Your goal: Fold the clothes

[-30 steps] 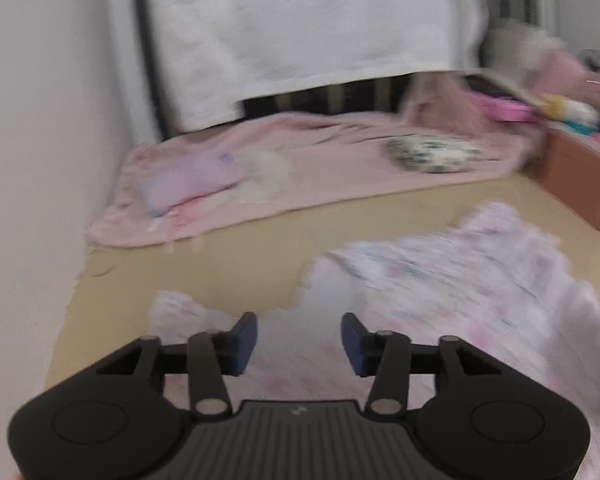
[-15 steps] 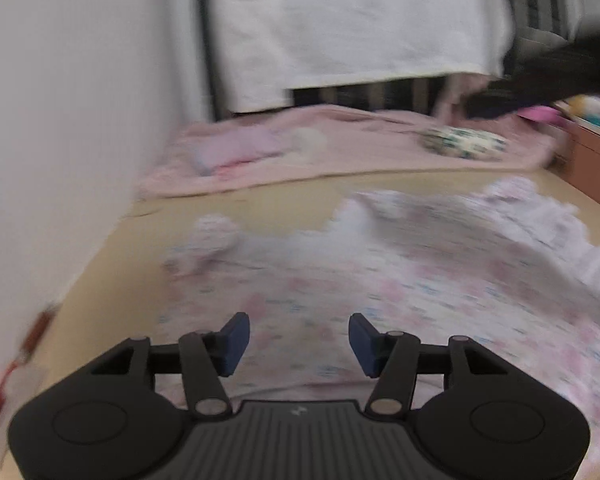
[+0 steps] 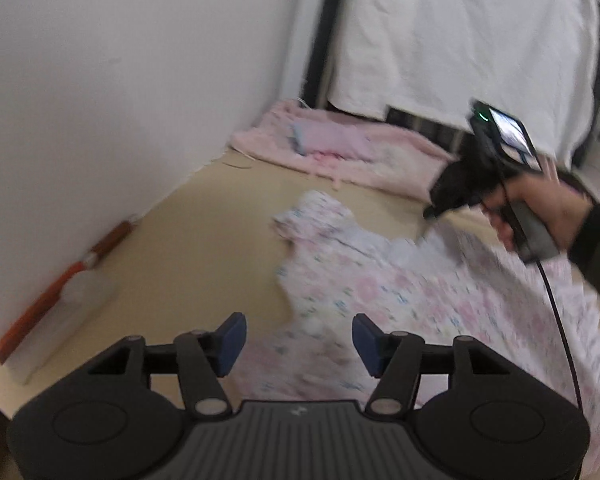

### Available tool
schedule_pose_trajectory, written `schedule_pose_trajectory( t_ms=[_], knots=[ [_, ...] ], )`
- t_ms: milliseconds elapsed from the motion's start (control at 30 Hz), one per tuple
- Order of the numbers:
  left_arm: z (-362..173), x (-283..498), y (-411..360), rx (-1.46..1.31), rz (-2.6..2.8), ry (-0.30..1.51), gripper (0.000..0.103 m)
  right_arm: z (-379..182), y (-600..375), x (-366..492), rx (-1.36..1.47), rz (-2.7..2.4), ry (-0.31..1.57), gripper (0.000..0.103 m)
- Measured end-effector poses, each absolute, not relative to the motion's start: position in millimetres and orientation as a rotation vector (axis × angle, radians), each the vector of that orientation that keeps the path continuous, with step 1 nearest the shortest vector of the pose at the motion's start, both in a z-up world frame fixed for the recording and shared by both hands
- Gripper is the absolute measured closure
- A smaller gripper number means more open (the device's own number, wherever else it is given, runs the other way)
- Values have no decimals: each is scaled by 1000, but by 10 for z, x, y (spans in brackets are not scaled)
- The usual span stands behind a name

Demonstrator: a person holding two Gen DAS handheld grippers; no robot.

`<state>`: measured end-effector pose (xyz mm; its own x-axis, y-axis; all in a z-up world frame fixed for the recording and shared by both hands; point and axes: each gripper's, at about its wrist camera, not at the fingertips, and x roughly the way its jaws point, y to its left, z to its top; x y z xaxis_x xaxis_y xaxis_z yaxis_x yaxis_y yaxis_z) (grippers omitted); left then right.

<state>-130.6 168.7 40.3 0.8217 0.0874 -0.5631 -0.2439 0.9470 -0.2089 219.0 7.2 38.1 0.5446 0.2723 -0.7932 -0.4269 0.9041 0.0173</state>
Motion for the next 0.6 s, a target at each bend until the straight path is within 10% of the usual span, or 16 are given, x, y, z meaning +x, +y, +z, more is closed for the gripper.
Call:
schedule_pose_trajectory(
  t_ms=[400, 600],
  knots=[
    [324, -2172, 2134, -343, 453, 553, 45, 813, 1487, 320, 40, 1075, 897, 98],
    [296, -2303, 2054, -349, 461, 593, 45, 589, 1958, 102, 78, 1095, 984, 65]
  ],
)
